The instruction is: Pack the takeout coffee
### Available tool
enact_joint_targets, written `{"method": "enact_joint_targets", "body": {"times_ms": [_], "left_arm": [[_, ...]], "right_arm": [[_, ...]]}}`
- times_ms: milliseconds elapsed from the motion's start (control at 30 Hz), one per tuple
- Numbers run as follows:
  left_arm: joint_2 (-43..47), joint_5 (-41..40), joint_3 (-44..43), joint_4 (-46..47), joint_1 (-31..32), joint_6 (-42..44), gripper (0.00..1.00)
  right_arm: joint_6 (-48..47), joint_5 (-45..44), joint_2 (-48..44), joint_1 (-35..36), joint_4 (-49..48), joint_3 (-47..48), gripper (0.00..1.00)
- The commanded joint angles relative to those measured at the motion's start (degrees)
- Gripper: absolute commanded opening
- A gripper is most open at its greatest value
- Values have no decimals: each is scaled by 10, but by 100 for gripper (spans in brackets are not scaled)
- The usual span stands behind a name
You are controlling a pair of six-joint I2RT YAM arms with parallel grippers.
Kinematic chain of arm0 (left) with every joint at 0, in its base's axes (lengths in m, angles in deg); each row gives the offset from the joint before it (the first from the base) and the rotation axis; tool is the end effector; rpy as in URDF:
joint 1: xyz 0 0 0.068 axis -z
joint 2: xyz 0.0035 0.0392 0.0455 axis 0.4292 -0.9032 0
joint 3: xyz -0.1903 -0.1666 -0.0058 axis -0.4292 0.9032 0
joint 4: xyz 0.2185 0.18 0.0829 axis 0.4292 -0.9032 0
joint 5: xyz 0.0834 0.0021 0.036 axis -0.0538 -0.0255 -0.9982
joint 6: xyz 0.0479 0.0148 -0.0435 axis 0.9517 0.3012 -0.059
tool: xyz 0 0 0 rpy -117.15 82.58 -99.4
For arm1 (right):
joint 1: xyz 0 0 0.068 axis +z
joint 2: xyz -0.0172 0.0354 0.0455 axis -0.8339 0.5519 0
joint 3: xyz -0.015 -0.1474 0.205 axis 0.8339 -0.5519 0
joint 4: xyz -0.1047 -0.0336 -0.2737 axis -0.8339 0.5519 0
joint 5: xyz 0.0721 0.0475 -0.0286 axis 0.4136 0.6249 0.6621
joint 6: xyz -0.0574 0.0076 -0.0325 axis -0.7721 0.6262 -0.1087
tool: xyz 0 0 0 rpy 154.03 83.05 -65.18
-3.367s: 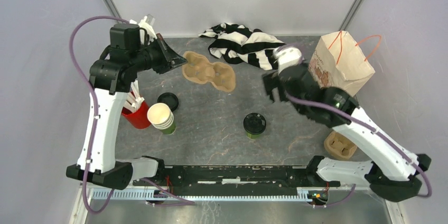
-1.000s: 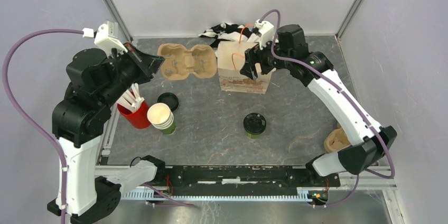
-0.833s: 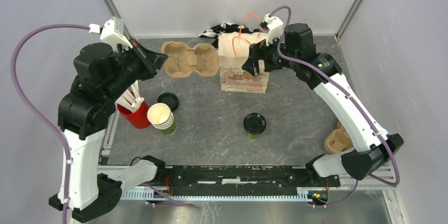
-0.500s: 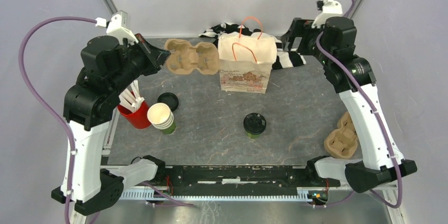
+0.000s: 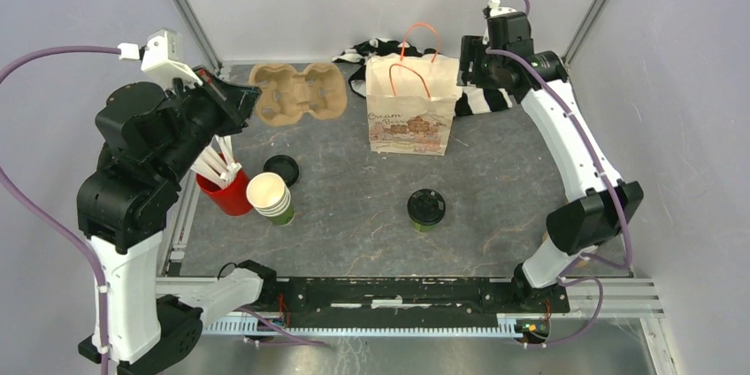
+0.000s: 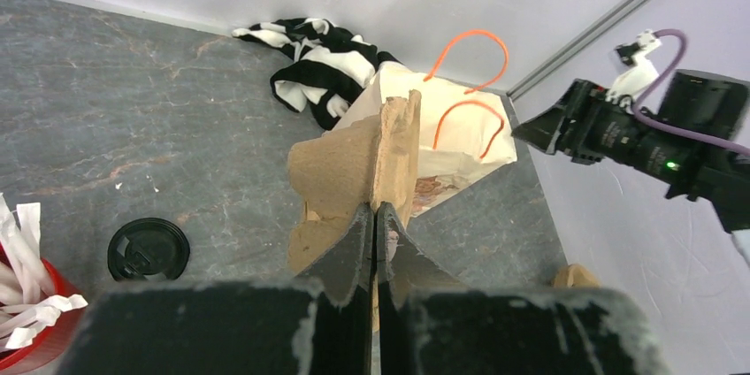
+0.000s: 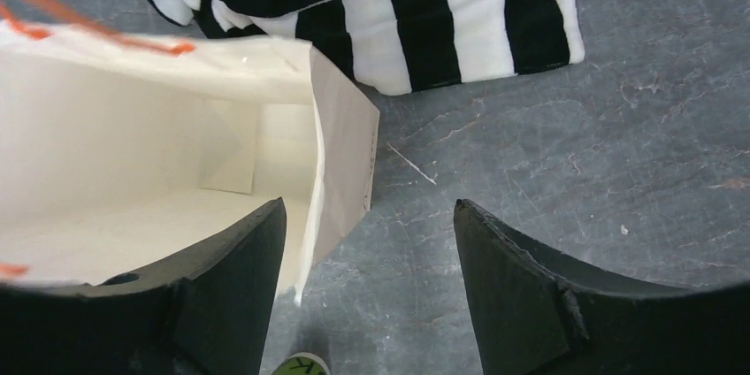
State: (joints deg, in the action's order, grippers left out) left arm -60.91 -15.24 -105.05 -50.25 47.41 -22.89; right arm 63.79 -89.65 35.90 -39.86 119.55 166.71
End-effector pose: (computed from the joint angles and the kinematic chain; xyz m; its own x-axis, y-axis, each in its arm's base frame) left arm 0.1512 -0.0538 0.5532 -0.2572 -0.4152 -0.8726 0.1474 0.8756 -0.4600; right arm 0.3830 0.1068 0.3941 -0.6067 0.1485 -0.7809 0.0169 0.9846 0.1741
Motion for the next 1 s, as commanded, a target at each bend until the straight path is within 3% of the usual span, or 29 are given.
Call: {"method": "enact_joint_targets", "body": {"times_ms": [0,233,400,700,800,967], "left_arm": [[-8,-13,-31,1,1,33,2],[-23,0,-43,-3,1,28,2],[-27,11,-43,-3,1,22,2],[-43,46,-36,-16,1,7,2],[-44,46,-35,-18,1,5,2],[-51,55,-37,-30,1,-3,2]], "right_arm": [[-12,-43,33,18,7,50,75],[-7,-83,71,48,1,50,70],[0,-112,84,53,-28,36,57],[-22,-127,117,55,-64,59,46],[-32,-115,118,57,-77,60,31],[-69,-105,101,62,-119,48,16]]}}
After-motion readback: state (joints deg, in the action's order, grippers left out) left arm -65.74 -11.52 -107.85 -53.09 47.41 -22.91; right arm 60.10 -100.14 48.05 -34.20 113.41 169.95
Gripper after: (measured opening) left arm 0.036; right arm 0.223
